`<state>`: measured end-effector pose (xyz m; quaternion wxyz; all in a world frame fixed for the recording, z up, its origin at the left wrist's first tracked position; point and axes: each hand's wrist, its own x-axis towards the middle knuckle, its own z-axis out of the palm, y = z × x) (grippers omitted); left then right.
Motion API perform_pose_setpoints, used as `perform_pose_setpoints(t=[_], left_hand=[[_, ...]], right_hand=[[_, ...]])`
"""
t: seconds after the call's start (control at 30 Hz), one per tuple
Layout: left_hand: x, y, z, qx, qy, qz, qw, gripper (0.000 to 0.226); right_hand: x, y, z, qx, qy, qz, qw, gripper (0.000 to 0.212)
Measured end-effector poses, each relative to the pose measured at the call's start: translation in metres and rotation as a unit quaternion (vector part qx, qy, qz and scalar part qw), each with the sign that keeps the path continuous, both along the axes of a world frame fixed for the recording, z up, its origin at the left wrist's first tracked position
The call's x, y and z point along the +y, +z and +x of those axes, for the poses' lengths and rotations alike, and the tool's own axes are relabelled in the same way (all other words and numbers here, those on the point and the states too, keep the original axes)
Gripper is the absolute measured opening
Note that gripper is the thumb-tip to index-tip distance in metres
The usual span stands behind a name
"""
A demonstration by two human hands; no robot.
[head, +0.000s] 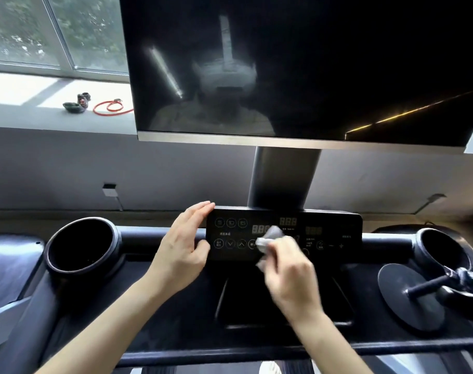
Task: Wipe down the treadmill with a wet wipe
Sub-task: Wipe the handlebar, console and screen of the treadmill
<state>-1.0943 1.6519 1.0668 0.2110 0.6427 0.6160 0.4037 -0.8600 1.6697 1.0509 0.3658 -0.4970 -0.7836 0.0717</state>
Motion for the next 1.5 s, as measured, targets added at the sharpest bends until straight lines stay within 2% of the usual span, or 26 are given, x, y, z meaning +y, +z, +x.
perform_pose_setpoints(t=[0.07,0.13,0.17,0.23,0.3,0.4,0.47,0.53,0.63,0.7,0.73,0.8,0.9,0.97,1.1,1.2,1.27,1.4,1.43,1.5], left_hand=[[0.0,-0.003,0.001,0.033,-0.007,0.007,0.999,0.078],[0.0,-0.007,0.0,0.034,-0.006,0.006,0.999,0.08],[0.001,-0.007,0.001,0.034,-0.004,0.008,0.999,0.08],[0.003,-0.006,0.0,0.034,0.004,0.011,0.999,0.08],[0.005,-0.003,-0.001,0.036,0.009,0.009,0.999,0.079],[0.003,0.004,-0.002,0.057,0.016,0.013,0.998,0.073],[0.003,0.005,-0.002,0.078,0.01,0.022,0.997,0.069],[0.003,0.004,-0.002,0.112,-0.004,0.044,0.993,0.067],[0.007,0.003,0.002,0.197,-0.037,0.09,0.976,0.073],[0.011,0.006,0.009,0.275,-0.053,0.106,0.954,0.085],[0.014,0.008,0.016,0.314,-0.061,0.106,0.942,0.093],[0.022,0.012,0.033,0.369,-0.081,0.091,0.921,0.112],[0.033,0.012,0.056,0.407,-0.092,0.052,0.907,0.128],[0.037,0.011,0.066,0.414,-0.088,0.041,0.905,0.126],[0.037,0.008,0.068,0.379,-0.079,0.055,0.92,0.118],[0.038,0.007,0.068,0.367,-0.078,0.059,0.925,0.116],[0.039,0.006,0.07,0.361,-0.075,0.06,0.927,0.116],[0.039,0.005,0.07,0.352,-0.071,0.064,0.931,0.115],[0.039,0.006,0.07,0.351,-0.073,0.063,0.931,0.115],[0.038,0.008,0.069,0.356,-0.075,0.06,0.93,0.115]], right_hand=[[0.002,-0.003,0.028,0.047,-0.121,-0.023,0.991,0.022],[0.0,-0.008,0.017,0.058,-0.172,-0.02,0.983,0.023],[-0.003,-0.01,0.001,0.051,-0.157,-0.007,0.986,0.023],[-0.01,-0.015,-0.042,0.021,-0.064,0.011,0.998,0.017],[-0.019,-0.02,-0.076,-0.042,0.021,0.01,0.999,0.009],[-0.018,-0.02,-0.068,-0.094,0.063,0.032,0.993,0.005],[-0.013,-0.015,-0.031,-0.051,0.023,0.019,0.998,0.011],[-0.006,-0.012,0.018,-0.005,-0.076,0.004,0.997,0.02],[0.008,-0.007,0.08,0.045,-0.238,-0.046,0.969,0.018],[0.012,-0.007,0.073,0.07,-0.274,-0.054,0.957,0.016],[0.011,-0.007,0.058,0.074,-0.258,-0.04,0.962,0.016],[0.0,-0.006,0.019,0.065,-0.16,-0.006,0.985,0.013],[-0.01,-0.01,0.002,0.012,-0.044,0.021,0.999,0.011],[0.001,-0.013,0.037,0.042,-0.084,0.002,0.996,0.015],[0.028,-0.008,0.113,0.1,-0.262,-0.036,0.959,0.017],[0.035,-0.005,0.114,0.124,-0.311,-0.035,0.942,0.02],[0.027,-0.006,0.088,0.123,-0.289,-0.017,0.949,0.02],[0.002,-0.007,0.037,0.093,-0.082,0.007,0.992,0.02],[0.004,-0.007,0.041,0.086,-0.063,0.008,0.994,0.019],[0.019,-0.008,0.066,0.084,-0.12,0.007,0.989,0.012]])
